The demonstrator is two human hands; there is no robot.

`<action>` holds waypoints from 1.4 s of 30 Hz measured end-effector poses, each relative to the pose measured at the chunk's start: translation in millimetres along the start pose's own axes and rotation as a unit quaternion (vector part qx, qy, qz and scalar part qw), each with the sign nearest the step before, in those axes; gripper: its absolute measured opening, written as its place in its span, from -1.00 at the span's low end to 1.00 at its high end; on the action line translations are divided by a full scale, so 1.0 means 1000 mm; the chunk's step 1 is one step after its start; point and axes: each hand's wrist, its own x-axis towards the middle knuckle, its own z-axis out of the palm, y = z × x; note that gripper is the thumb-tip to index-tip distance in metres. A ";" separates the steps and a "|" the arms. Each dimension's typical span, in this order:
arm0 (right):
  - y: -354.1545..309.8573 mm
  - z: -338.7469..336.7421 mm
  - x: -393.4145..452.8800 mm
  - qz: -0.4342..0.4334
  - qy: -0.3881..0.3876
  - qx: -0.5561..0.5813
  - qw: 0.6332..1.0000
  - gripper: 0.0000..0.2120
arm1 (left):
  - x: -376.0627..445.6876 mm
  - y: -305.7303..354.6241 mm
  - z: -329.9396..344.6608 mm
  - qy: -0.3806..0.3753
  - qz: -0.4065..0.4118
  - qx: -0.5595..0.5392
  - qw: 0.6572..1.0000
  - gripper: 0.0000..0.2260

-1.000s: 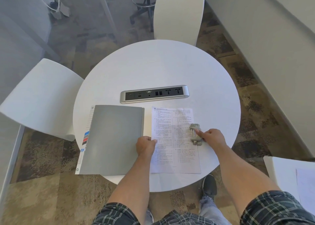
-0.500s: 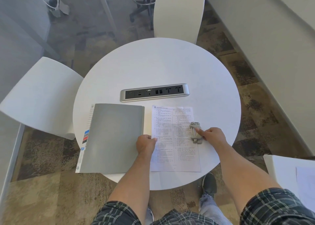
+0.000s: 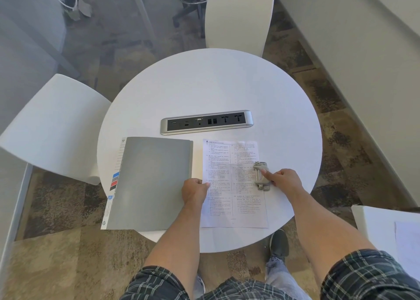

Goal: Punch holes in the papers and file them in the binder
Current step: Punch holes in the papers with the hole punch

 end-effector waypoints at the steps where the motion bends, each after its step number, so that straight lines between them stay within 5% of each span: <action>1: 0.000 0.000 0.000 0.002 0.002 -0.001 1.000 -0.38 | 0.000 0.000 0.000 -0.001 0.000 0.001 1.000 -0.87; 33: 0.002 0.002 0.001 -0.018 -0.012 0.042 0.999 -0.33 | -0.003 0.000 -0.002 -0.011 0.014 0.005 1.000 -0.83; 42: -0.001 0.004 -0.002 -0.026 -0.006 0.074 0.997 -0.36 | -0.013 -0.002 -0.019 0.072 0.031 -0.019 0.997 -0.90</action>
